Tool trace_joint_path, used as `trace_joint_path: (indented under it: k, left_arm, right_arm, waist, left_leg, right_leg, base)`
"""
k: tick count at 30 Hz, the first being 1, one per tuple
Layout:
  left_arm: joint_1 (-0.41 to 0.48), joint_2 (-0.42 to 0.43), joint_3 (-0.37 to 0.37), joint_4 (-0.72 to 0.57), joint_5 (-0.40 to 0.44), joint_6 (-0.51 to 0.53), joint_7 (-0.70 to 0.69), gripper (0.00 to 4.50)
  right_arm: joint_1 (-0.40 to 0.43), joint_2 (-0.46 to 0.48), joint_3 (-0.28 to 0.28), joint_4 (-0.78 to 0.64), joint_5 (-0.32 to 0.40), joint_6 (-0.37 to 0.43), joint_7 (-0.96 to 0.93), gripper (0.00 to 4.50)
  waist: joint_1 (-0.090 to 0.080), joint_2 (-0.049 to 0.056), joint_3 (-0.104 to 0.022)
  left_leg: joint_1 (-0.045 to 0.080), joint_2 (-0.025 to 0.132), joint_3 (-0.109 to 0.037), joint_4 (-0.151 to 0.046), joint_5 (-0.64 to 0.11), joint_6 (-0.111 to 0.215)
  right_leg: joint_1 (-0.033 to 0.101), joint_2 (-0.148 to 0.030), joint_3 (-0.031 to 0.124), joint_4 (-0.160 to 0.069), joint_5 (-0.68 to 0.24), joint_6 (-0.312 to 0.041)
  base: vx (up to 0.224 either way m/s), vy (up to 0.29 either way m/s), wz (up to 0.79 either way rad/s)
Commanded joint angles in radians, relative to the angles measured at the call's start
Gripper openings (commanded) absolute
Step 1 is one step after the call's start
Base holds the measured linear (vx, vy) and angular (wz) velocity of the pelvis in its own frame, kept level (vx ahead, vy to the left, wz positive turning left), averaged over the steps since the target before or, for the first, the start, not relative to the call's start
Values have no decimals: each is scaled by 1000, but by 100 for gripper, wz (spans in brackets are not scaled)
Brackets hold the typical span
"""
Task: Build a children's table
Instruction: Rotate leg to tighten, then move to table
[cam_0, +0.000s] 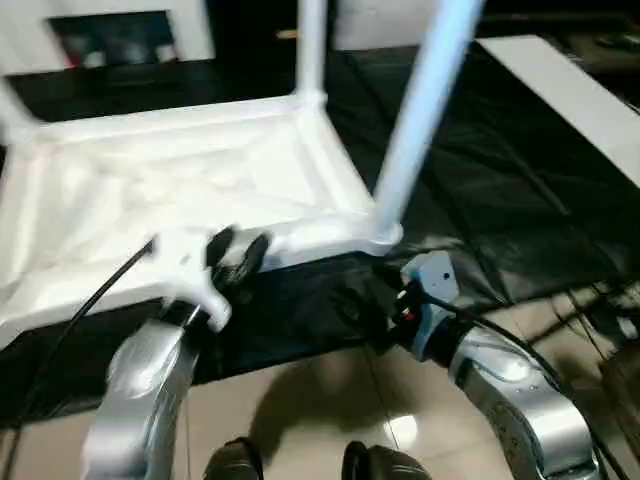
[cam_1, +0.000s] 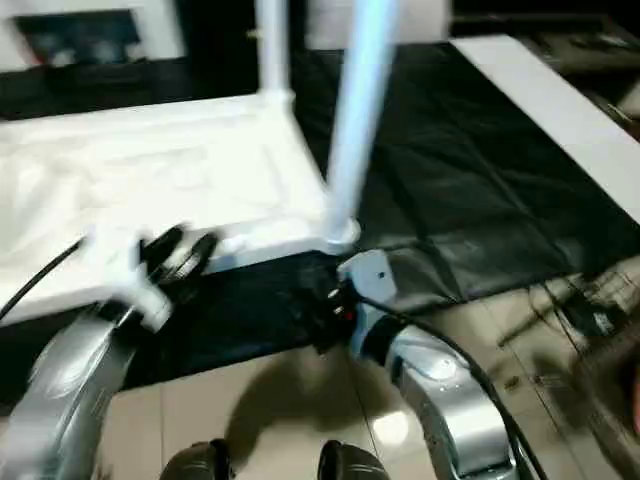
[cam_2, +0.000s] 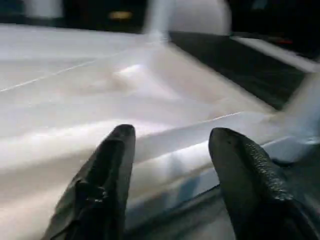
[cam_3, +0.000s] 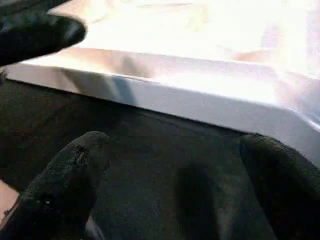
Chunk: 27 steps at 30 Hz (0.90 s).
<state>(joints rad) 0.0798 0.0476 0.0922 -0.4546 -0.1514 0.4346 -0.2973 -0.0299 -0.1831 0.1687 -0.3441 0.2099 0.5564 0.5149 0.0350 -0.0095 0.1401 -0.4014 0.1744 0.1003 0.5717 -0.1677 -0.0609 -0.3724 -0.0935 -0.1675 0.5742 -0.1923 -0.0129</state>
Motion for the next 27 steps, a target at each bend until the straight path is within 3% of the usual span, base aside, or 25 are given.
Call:
trace_joint_path:
  k: [1, 3, 4, 5, 6, 7, 8, 9, 10, 11, 12, 13, 14, 15, 16, 17, 18, 19, 20, 21, 22, 23, 25, 26, 27]
  left_arm:
    - [36, 7, -8, -78, 19, 56, 39, 287]
    - [44, 8, -12, -92, 19, 70, 48, 302]
    - [46, 6, -11, -97, 20, 75, 54, 307]
    - [47, 4, -12, -98, 22, 76, 58, 317]
    - [53, 4, -16, -106, 26, 82, 64, 325]
    - [54, 4, -16, -108, 27, 83, 65, 325]
    - [58, 3, -20, -110, 31, 84, 68, 325]
    - [62, 2, -23, -112, 32, 83, 70, 333]
    - [70, 1, -31, -117, 36, 87, 75, 333]
    - [77, 2, -40, -120, 44, 91, 80, 333]
    - [86, 3, -48, -128, 48, 98, 85, 333]
    - [92, 4, -53, -138, 48, 107, 92, 333]
    - [97, 8, -57, -143, 52, 109, 95, 333]
    - [102, 13, -61, -147, 56, 110, 97, 333]
    - [107, 13, -62, -150, 57, 112, 99, 333]
    - [111, 14, -63, -152, 57, 116, 104, 333]
    - [115, 14, -63, -154, 57, 114, 105, 333]
    - [126, 14, -65, -161, 58, 108, 107, 333]
    - [136, 13, -67, -168, 61, 104, 108, 333]
    - [148, 14, -71, -173, 64, 86, 104, 333]
    - [169, 18, -80, -184, 65, 79, 99, 333]
    - [183, 13, -80, -190, 61, 74, 103, 333]
    - [207, 6, -69, -204, 51, 47, 107, 333]
    - [213, 8, -67, -207, 51, 40, 108, 333]
    - [216, 12, -65, -208, 55, 34, 111, 333]
  right_arm:
    - [-6, -3, -1, -22, 21, 5, 4, 450]
    - [-7, 1, -10, -19, 21, -2, -1, 450]
    - [-8, -1, -12, -19, 19, -9, -1, 450]
    - [-7, -6, -11, -20, 14, -13, 1, 450]
    - [-6, -18, -2, -20, 4, -23, 4, 450]
    - [-6, -20, 0, -20, 1, -25, 4, 450]
    - [-3, -24, 2, -21, -2, -31, 5, 450]
    - [1, -27, 4, -21, -2, -39, 9, 450]
    - [6, -27, 3, -23, -1, -44, 9, 450]
    - [11, -26, -1, -27, 6, -44, 11, 450]
    - [15, -26, -2, -31, 11, -45, 12, 450]
    - [16, -28, -1, -33, 13, -51, 12, 450]
    - [17, -35, 7, -36, 16, -53, 22, 450]
    - [19, -42, 14, -41, 18, -53, 33, 450]
    - [20, -49, 21, -46, 19, -53, 42, 450]
    - [21, -54, 25, -49, 24, -47, 48, 450]
    - [22, -56, 27, -51, 26, -45, 51, 450]
    - [25, -63, 32, -53, 31, -46, 56, 450]
    - [26, -56, 25, -53, 39, -47, 49, 450]
    - [27, -47, 14, -53, 49, -44, 40, 450]
    - [27, -44, 7, -52, 53, -51, 37, 450]
    - [30, -49, 8, -52, 50, -54, 39, 450]
    - [39, -55, 7, -55, 48, -58, 43, 450]
    - [41, -56, 5, -56, 50, -59, 44, 450]
    - [44, -55, 2, -59, 57, -57, 46, 450]
  waist:
    - [3, -2, -25]
    - [3, 13, -18]
    - [-25, 33, -3]
    - [-17, 43, -11]
    - [-21, 36, -12]
    - [-18, 33, -10]
    - [-25, 20, -6]
    - [-17, 1, -6]
    - [15, -7, -12]
    - [27, -17, -35]
    - [34, -10, -45]
    - [31, 1, -64]
    - [25, 13, -76]
    - [1, 28, -92]
    - [-33, 43, -106]
    - [-45, 31, -102]
    - [-42, 27, -98]
    - [-36, 10, -76]
    - [-30, -13, -81]
    - [-32, -45, -97]
    - [-9, -47, -79]
    - [-5, -53, -86]
    - [2, -28, -94]
    - [4, -16, -96]
    - [0, -6, -91]
  left_leg:
    - [7, 7, -10, -41, -512, 38]
    - [4, 7, -8, -38, -535, 43]
    - [118, 57, -21, -49, -750, -29]
    - [103, 104, -48, -128, -920, -65]
    - [98, 124, -59, -156, -955, -60]
    - [118, 120, -57, -156, -948, -38]
    - [125, 103, -46, -142, -919, -23]
    - [100, 30, 7, -86, -760, -3]
    - [30, 0, 32, -27, -422, 56]
    - [11, 5, 30, 10, -218, 106]
    - [-5, 4, 26, 7, -145, 121]
    - [-2, -3, 34, -17, -33, 148]
    - [20, 1, 30, -28, 24, 166]
    - [92, 20, -9, -35, 168, 266]
    - [211, 70, -92, -14, 366, 456]
    - [267, 167, -163, -17, 456, 609]
    - [260, 177, -161, -9, 513, 640]
    - [141, 59, -158, -3, 513, 685]
    - [92, -35, -114, 43, 438, 570]
    - [43, -110, -32, 84, 236, 400]
    - [-40, -76, -31, 79, 162, 258]
    - [-14, -64, -20, 34, 192, 96]
    - [11, -51, -7, 33, 238, 12]
    - [21, -36, -6, 33, 253, 10]
    - [31, -8, -7, 23, 254, 4]
  right_leg:
    - [66, -106, 25, -142, -881, -37]
    - [90, -94, 6, -145, -887, -35]
    - [4, -29, -2, -131, -755, -41]
    - [45, 10, 32, -20, -477, -61]
    - [54, 12, 48, 29, -358, -64]
    - [34, 1, 77, 34, -270, -75]
    - [24, -10, 91, 7, -292, -84]
    - [48, -47, 128, -81, -508, -115]
    - [125, -102, 180, -127, -755, -107]
    - [157, -124, 204, -143, -778, -123]
    - [177, -107, 192, -131, -692, -137]
    - [175, -39, 158, -100, -426, -157]
    - [163, -9, 136, -79, -282, -162]
    - [120, 40, 97, -19, -56, -153]
    - [4, 57, 71, 52, -36, -104]
    - [-85, 8, 108, 111, -188, -23]
    - [-105, -7, 120, 129, -189, 12]
    - [-59, -21, 151, 84, -46, 47]
    - [-10, -38, 176, 15, 80, 52]
    - [82, -43, 242, 13, 297, 49]
    - [147, -83, 261, 37, 618, -42]
    - [131, -30, 205, 72, 901, -10]
    - [123, 8, 208, 83, 1091, -16]
    - [114, 9, 208, 88, 1094, -32]
    - [94, 13, 201, 79, 985, -71]
  base:
    - [26, -5, 55]
    - [34, 3, 56]
    - [2, 20, 38]
    - [2, 20, 38]
    - [0, 0, 0]
    - [88, 8, 0]
    - [88, 8, 0]
    - [115, -18, 1]
    - [138, -21, -4]
    - [138, -21, -4]
    - [156, -3, -4]
    - [171, 10, 5]
    - [171, 10, 5]
    - [218, -5, 10]
    - [217, -15, 8]
    - [217, -15, 8]
    - [134, -20, 7]
    - [-5, -35, 21]
    - [-5, -35, 21]
    - [-21, -56, 53]
    - [73, -78, 24]
    - [73, -78, 24]
    - [40, -48, 8]
    - [22, -29, 21]
    - [-8, -9, 26]
